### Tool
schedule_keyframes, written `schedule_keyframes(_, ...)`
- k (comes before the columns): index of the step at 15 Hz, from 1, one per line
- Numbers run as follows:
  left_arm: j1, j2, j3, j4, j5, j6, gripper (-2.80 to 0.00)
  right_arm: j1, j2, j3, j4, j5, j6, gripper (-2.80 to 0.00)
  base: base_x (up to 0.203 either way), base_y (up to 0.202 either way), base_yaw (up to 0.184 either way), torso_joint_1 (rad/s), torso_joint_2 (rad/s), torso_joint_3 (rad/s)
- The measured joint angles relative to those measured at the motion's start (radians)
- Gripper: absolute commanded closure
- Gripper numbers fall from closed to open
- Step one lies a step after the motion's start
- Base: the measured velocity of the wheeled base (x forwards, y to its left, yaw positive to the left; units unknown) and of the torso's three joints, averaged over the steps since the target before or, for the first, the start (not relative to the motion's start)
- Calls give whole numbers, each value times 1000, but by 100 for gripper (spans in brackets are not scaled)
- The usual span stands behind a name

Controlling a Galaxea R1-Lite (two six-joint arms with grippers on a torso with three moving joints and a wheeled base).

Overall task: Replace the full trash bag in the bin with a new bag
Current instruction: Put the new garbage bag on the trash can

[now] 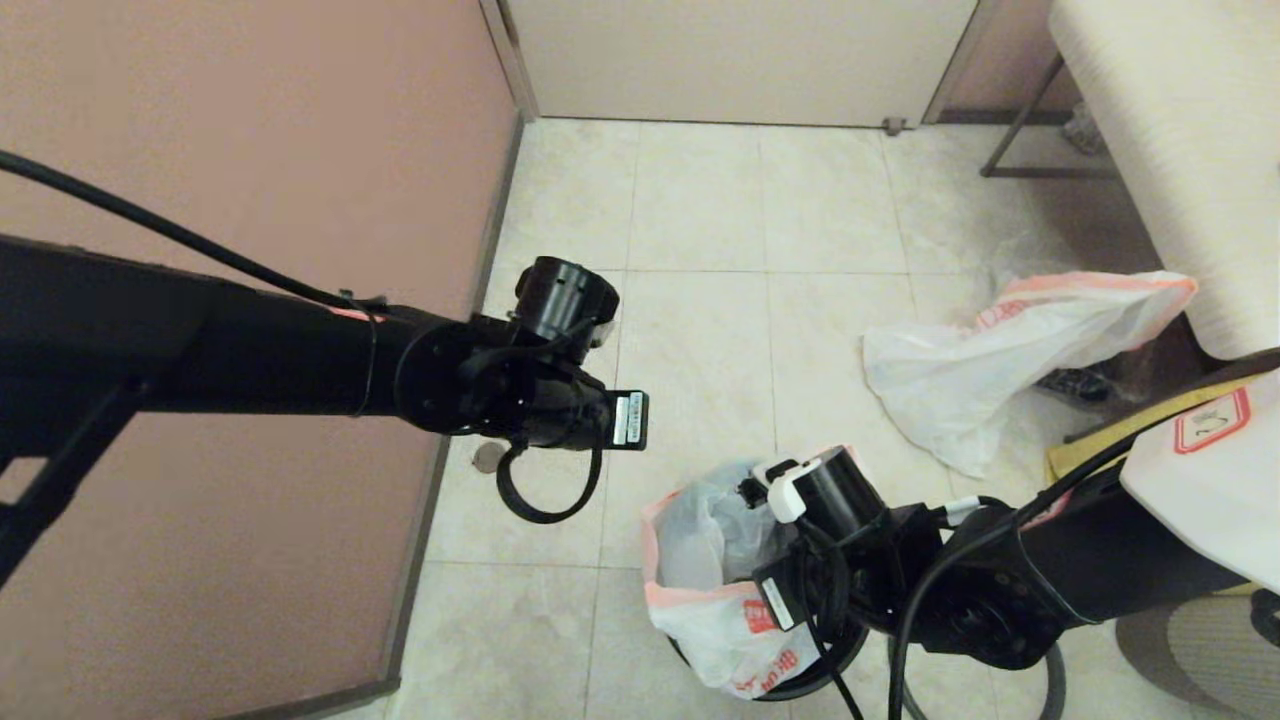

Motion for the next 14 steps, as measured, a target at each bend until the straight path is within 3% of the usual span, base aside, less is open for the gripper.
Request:
schedule_keyframes(4, 13, -3, 15, -57, -50, -17, 0, 29, -5, 63, 89, 10, 21, 0, 0, 0, 0, 0, 0, 0)
schedule_keyframes(7, 15, 27, 82, -293, -58, -48, 0, 60, 51, 70, 78, 15, 38, 0, 0, 0, 0, 0, 0, 0)
schedule_keyframes(9, 15, 16, 109, -382, -67, -53, 0, 98, 72, 74, 69, 13, 40, 0, 0, 0, 0, 0, 0, 0)
schedule_keyframes(14, 14, -37, 133, -350, -120, -57, 0, 178, 113, 90, 72, -18, 40, 0, 0, 0, 0, 0, 0, 0)
